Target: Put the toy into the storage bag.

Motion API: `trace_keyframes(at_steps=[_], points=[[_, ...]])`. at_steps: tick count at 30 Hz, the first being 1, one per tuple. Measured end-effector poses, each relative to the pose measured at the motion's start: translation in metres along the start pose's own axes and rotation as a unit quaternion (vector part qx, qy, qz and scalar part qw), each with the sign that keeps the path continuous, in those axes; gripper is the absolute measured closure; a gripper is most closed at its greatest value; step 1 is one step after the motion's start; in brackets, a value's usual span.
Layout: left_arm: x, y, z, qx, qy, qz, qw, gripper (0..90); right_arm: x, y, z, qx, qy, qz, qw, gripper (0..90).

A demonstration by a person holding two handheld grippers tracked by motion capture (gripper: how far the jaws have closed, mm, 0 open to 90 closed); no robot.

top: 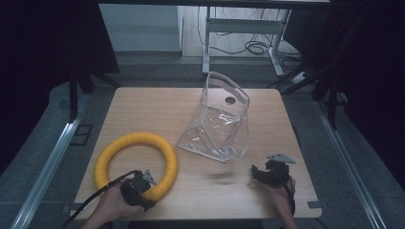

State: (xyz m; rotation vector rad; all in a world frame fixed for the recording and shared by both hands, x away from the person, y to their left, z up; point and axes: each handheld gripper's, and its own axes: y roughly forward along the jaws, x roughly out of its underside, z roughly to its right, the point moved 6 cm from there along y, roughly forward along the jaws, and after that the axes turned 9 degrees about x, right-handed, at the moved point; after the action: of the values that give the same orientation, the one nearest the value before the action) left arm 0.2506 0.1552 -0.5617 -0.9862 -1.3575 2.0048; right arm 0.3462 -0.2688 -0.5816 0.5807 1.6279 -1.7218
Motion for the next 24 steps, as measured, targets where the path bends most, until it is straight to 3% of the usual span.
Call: trace_keyframes(at_steps=[5, 16, 20, 24], points=[[-0.002, 0.000, 0.000, 0.005, 0.000, -0.007, 1.0000, 46.7, 0.000, 0.000, 0.000, 0.000, 0.000, 0.000, 1.0000, 16.7], [-0.014, -0.006, -0.003, 0.034, -0.005, 0.031, 0.9989, 49.0, 0.000, 0.000, 0.000, 0.000, 0.000, 0.000, 1.0000, 16.8], [-0.017, -0.023, -0.004, 0.052, -0.010, 0.066, 0.9964, 49.2, 0.000, 0.000, 0.000, 0.000, 0.001, -0.001, 1.0000, 16.9], [-0.019, -0.039, -0.006, 0.071, -0.014, 0.101, 0.9922, 49.2, 0.000, 0.000, 0.000, 0.001, 0.002, -0.001, 1.0000, 17.2]])
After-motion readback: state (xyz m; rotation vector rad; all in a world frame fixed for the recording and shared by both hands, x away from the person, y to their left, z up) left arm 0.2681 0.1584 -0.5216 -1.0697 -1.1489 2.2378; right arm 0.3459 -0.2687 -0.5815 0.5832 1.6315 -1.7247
